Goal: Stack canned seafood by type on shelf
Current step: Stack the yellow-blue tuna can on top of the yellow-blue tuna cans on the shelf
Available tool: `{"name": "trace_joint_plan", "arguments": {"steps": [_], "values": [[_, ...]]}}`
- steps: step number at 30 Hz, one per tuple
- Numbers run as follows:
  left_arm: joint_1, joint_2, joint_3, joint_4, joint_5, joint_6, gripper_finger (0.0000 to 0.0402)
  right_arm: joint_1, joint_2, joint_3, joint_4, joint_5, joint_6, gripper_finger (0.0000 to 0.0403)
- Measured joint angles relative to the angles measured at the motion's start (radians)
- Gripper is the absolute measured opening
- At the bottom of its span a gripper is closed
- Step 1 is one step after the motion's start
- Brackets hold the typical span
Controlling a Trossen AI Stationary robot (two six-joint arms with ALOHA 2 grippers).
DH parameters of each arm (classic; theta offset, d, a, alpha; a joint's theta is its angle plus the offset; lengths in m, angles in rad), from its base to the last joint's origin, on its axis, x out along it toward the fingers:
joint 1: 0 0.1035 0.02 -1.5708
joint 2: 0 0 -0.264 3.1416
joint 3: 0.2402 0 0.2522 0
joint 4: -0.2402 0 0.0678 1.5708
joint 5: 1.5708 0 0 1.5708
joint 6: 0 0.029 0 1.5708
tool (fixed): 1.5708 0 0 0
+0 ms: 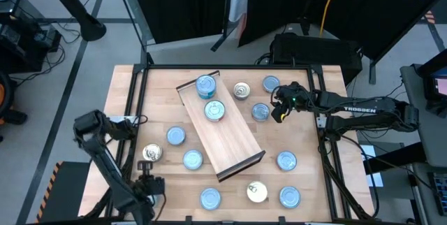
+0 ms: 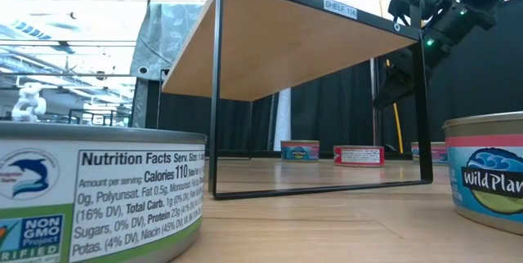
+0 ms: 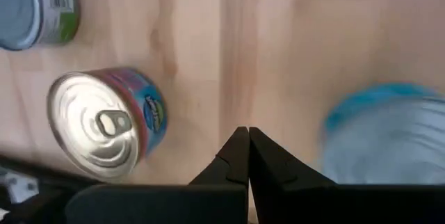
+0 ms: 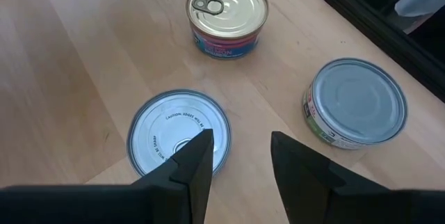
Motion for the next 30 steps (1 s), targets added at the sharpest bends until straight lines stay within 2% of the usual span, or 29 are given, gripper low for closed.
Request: {"name": "trace_joint_plan", "arguments": {"steps": [5,16,30], "values": [[-0.028,-0.128,-0.03,0.111,0.018,-0.012,0.0001,0.0,0.0,0.0,0.0,0.0,-0.007,0.0137],[-0.037,-0.138,-0.22,0.391,0.096,-0.013,0.0,0.0,0.0,0.0,-0.001,0.0,-0.019,0.0137],[-0.037,-0.137,-0.24,0.397,0.098,-0.011,0.0,0.0,0.0,0.0,0.002,-0.023,-0.019,0.0137]]}}
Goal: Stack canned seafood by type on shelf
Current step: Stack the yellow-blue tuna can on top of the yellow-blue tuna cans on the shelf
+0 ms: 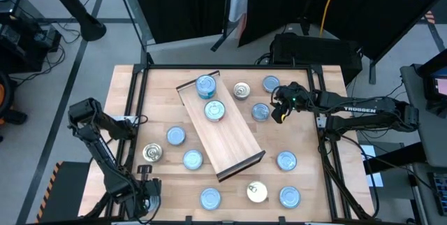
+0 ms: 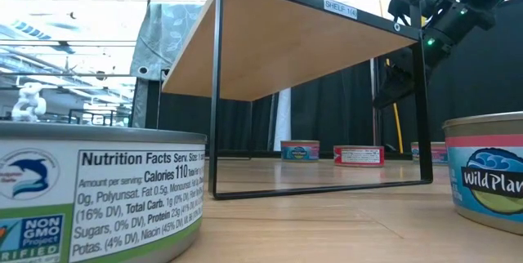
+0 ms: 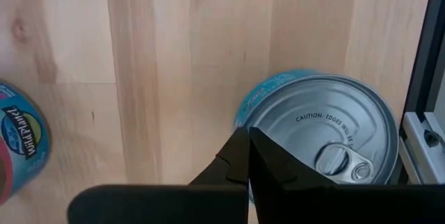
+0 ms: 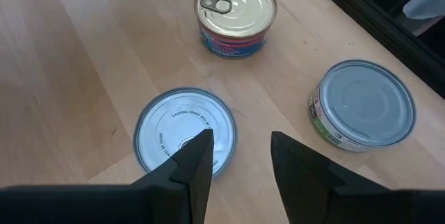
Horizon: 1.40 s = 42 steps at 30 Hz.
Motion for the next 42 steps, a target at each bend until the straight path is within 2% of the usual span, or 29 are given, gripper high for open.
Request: {"name": "trace_joint_plan", "arguments": {"steps": [17,26,30,33,37,42], "values": [[0.048,-0.001,-0.073,0.062,-0.019,0.061,0.0,0.0,0.0,0.0,0.0,0.0,-0.001,0.0137],[0.111,-0.003,-0.189,0.126,-0.042,0.089,0.0,0.0,0.0,0.0,-0.003,-0.004,-0.005,0.0137],[0.131,-0.012,-0.174,0.069,-0.039,0.08,0.0,0.0,0.0,0.0,-0.004,-0.004,-0.005,0.0137],[0.139,-0.055,-0.107,-0.063,-0.093,0.007,0.0,0.0,0.0,0.0,-0.003,-0.003,-0.005,0.0137],[0.085,-0.111,-0.008,-0.064,-0.131,-0.109,0.0,0.0,0.0,0.0,-0.004,-0.003,-0.006,0.0137],[-0.017,-0.087,0.012,-0.098,-0.129,-0.336,0.0,0.0,0.0,0.0,-0.007,-0.003,-0.022,0.0137]]}}
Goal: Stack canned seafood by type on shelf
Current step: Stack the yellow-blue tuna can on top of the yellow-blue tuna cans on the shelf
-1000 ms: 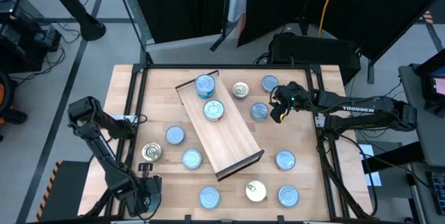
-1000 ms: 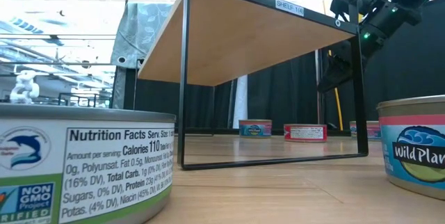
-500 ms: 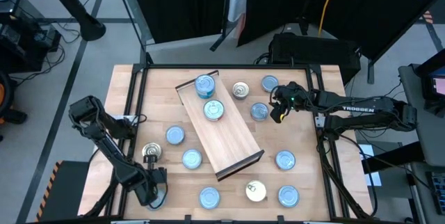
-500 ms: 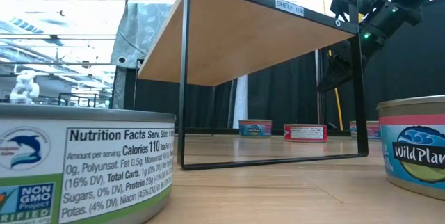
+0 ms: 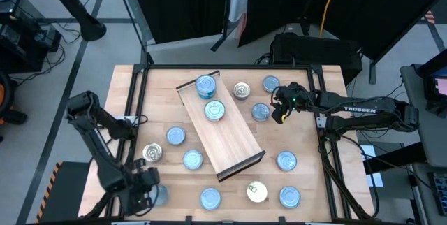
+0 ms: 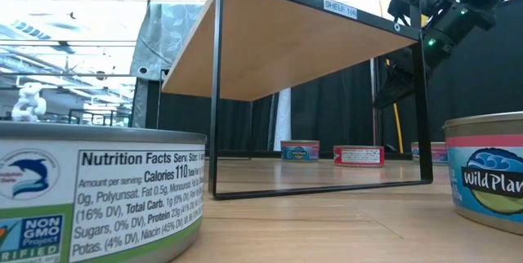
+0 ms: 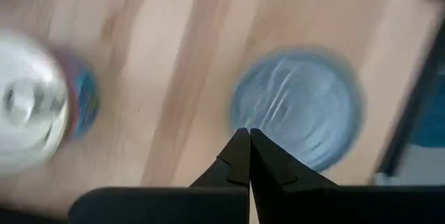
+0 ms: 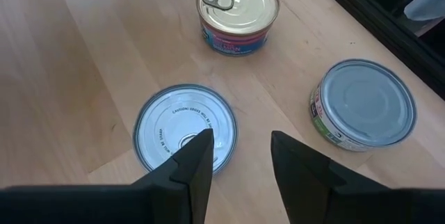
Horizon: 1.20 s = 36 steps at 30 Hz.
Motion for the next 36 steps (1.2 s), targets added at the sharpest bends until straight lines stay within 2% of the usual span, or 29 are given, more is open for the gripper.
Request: {"name": "trace_joint_plan", "arguments": {"steps": [4,11,24,36], "values": [[-0.047,0.05,-0.001,-0.036,0.005,-0.092,0.0,0.0,0.0,0.0,-0.001,0.0,-0.006,0.0137],[-0.05,0.109,-0.001,0.012,0.005,-0.058,0.0,0.0,0.0,0.0,-0.002,0.0,0.0,0.0137],[-0.038,0.107,-0.001,0.023,-0.037,-0.052,0.0,0.0,0.0,0.0,-0.002,0.001,0.008,0.0137],[-0.027,0.111,-0.013,0.031,-0.035,-0.056,0.0,0.0,0.0,0.0,-0.003,0.001,0.007,0.0137]]}}
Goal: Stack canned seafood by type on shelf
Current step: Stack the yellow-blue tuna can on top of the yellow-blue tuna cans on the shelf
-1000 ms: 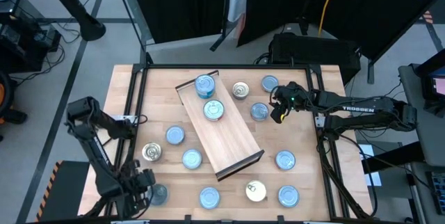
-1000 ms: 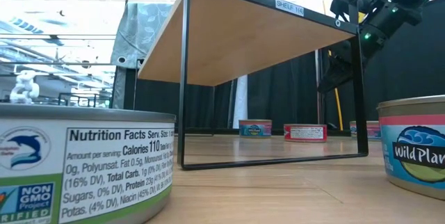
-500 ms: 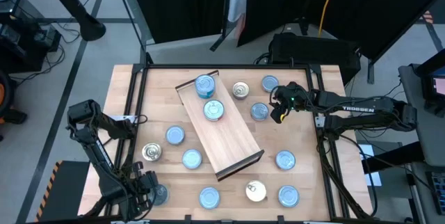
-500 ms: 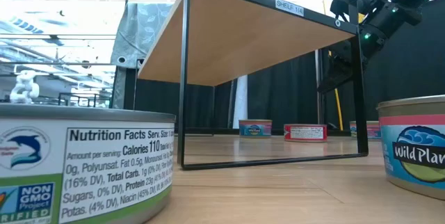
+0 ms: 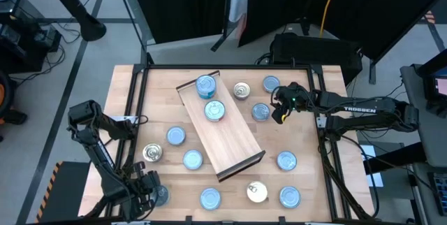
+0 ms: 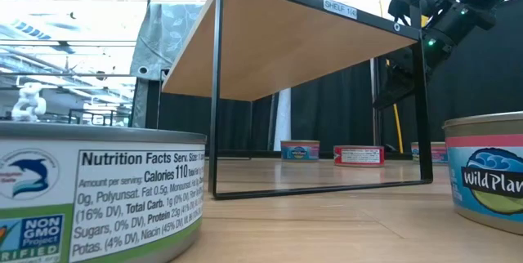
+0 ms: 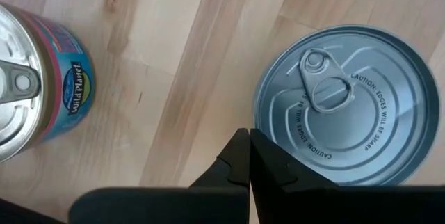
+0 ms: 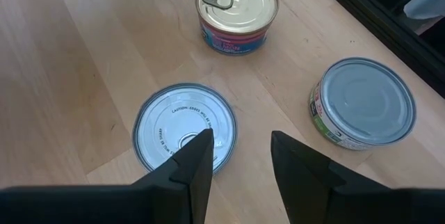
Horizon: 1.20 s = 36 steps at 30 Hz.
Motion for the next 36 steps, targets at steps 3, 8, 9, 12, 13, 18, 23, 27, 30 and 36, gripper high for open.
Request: {"name": "trace_joint_plan", "arguments": {"steps": [3,8,9,12,13,18,23,27,30,36], "values": [[0.001,0.0,0.0,-0.003,0.0,0.0,0.0,0.0,0.0,0.0,0.0,0.0,0.0,0.0137],[0.006,-0.012,0.015,-0.03,0.007,-0.003,0.0,0.0,0.0,0.0,0.0,0.0,0.0,0.0137],[0.01,-0.016,0.024,-0.028,0.007,-0.003,0.0,0.0,0.0,0.0,0.0,0.0,0.0,0.0137],[0.022,-0.019,0.032,-0.004,0.008,0.0,0.0,0.0,0.0,0.0,0.0,0.0,0.003,0.0137],[0.027,-0.018,0.032,0.012,0.014,0.003,0.0,0.0,0.0,0.0,0.0,0.0,0.003,0.0137],[0.027,-0.018,0.003,0.023,0.019,-0.003,0.0,0.0,0.0,0.0,0.001,0.0,0.003,0.0137],[0.038,-0.018,-0.028,0.03,0.021,-0.002,0.0,0.0,0.0,0.0,0.001,0.0,0.003,0.0137],[0.04,-0.018,-0.058,0.084,0.034,0.004,0.0,0.0,0.0,0.0,0.001,0.0,-0.001,0.0137],[0.04,-0.018,-0.061,0.081,0.05,0.0,0.0,0.0,0.0,0.0,0.001,0.0,-0.001,0.0137],[0.041,-0.018,-0.022,-0.003,0.057,-0.003,0.0,0.0,0.0,0.0,0.001,0.0,-0.001,0.0137]]}}
